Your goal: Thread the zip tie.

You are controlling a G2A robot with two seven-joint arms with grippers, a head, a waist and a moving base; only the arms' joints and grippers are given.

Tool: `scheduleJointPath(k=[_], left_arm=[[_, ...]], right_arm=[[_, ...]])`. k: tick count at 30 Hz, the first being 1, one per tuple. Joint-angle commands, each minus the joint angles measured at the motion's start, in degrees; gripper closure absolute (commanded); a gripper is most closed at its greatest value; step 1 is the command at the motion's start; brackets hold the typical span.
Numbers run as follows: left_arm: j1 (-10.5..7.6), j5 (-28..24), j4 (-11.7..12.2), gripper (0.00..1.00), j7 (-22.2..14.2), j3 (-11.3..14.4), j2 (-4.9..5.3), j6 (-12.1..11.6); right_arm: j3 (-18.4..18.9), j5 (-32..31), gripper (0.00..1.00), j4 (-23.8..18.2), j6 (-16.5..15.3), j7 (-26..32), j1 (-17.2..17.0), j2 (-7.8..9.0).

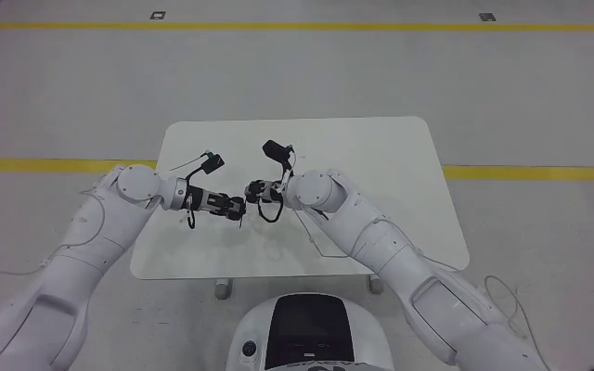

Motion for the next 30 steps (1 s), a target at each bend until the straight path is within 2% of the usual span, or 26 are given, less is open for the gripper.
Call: scheduleJointPath(k=[1, 30], left_arm=[[-0.11, -0.02, 0.14, 1.00, 0.01, 0.12, -0.01, 0.00], [-1.75, -1.68, 2.69, 1.00, 1.05, 1.57, -0.54, 0.00]], right_arm=[[0.15, -0.08, 1.00, -0.03, -0.04, 0.01, -0.02, -0.01], [2.80, -0.24, 1.00, -0.32, -1.35, -1.74, -0.71, -0.15]])
